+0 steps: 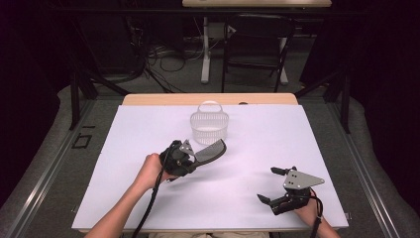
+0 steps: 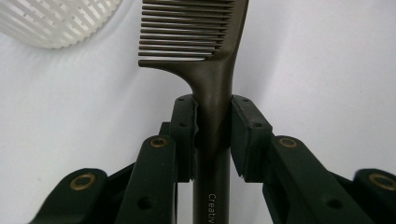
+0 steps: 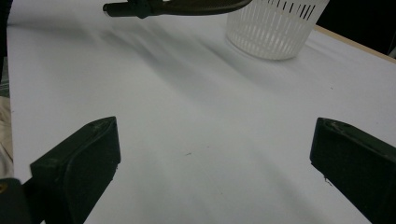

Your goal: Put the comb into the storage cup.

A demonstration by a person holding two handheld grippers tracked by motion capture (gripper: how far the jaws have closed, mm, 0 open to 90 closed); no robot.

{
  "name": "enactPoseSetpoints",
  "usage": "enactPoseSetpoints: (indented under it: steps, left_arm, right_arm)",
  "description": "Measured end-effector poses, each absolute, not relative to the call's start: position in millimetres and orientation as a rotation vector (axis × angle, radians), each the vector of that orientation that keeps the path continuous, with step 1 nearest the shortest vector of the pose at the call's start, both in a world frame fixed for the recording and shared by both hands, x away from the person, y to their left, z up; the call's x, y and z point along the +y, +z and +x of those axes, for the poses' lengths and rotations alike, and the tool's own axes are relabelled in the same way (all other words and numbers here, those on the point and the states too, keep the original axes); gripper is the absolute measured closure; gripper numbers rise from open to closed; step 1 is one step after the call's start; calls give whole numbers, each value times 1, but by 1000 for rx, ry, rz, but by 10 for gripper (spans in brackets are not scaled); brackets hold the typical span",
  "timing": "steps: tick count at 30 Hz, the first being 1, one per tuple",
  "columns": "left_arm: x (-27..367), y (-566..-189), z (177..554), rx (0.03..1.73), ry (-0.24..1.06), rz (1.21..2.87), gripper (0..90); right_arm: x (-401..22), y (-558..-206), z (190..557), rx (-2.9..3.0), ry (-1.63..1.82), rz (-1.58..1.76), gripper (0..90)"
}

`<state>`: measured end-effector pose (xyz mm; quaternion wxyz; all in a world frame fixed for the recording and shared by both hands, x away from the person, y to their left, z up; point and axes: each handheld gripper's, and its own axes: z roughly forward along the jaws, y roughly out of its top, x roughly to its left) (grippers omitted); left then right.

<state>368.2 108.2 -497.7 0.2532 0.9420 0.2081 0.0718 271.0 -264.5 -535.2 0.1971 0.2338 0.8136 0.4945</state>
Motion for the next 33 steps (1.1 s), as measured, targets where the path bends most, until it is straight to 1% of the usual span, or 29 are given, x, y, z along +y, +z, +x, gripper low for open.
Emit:
enactPoseSetpoints:
  steps: [8, 20, 33]
  left_arm:
    - [116, -499, 365, 594, 204, 2494, 724]
    - [125, -501, 357, 643, 250, 2402, 724]
    - [130, -502, 355, 681, 264, 2350, 724]
  right_arm:
    - [-264, -536, 271, 2282, 1381, 655, 15]
    - [-264, -535, 271, 2281, 1384, 650, 16]
    - [-265, -535, 271, 2282, 1386, 654, 16]
